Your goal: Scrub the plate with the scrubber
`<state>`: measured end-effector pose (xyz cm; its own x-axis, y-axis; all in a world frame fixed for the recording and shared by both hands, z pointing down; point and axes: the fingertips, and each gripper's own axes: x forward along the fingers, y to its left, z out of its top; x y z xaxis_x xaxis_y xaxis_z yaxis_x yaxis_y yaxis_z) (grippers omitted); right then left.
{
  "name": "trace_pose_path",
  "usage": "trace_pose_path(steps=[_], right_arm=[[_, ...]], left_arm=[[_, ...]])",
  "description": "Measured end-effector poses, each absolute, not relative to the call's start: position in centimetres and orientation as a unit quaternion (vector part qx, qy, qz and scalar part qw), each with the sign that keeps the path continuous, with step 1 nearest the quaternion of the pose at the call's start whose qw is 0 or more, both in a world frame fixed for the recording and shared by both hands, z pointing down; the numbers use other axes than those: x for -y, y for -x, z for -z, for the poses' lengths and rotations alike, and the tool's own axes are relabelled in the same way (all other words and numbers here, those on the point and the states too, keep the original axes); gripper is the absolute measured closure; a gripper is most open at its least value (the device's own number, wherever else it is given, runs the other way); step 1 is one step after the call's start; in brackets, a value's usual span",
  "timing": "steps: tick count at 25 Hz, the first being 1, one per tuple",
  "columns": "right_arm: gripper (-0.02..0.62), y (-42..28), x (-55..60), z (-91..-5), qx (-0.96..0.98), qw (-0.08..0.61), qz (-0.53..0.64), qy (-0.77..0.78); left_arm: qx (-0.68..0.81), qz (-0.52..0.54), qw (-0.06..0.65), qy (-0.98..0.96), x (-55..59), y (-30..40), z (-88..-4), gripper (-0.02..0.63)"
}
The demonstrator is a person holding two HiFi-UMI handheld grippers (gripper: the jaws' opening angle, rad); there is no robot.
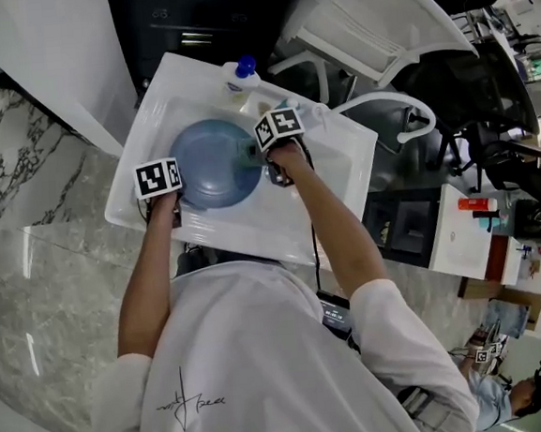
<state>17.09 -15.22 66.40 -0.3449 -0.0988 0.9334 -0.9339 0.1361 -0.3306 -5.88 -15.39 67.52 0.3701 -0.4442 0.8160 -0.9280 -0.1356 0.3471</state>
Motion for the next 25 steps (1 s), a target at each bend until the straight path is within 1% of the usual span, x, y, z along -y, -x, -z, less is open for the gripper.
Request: trace_pose_path(steps=[3,7,9,15,25], right_arm=[[0.531,-17.6,15.3,-65.7,0.649,0.437,-0.477,-0.401],[0.531,-17.4,14.8,-64.5,0.668,0.446,-0.451,-0.390],[0.532,-16.6,15.2,-63.6,0.682,0.436,-0.447,-0.381],[0.532,-12.8,16.0,-60.6,0.717,0.372,-0.477,-0.346],[0.531,-7.8,15.5,-60.5,0.726,0.328,-0.523,-0.303]], left_arm=[[0.491,-0.278,0.436,-0.701,15.5,6.1,-67.3,0.537],[0.491,-0.284,0.433,-0.700,15.0,5.9,-67.4,0.537],[0.491,-0.284,0.432,-0.701,15.1,5.9,-67.4,0.537],[0.492,-0.283,0.431,-0.701,15.1,5.9,-67.3,0.537],[0.491,-0.282,0.433,-0.701,15.0,5.7,-67.3,0.537]])
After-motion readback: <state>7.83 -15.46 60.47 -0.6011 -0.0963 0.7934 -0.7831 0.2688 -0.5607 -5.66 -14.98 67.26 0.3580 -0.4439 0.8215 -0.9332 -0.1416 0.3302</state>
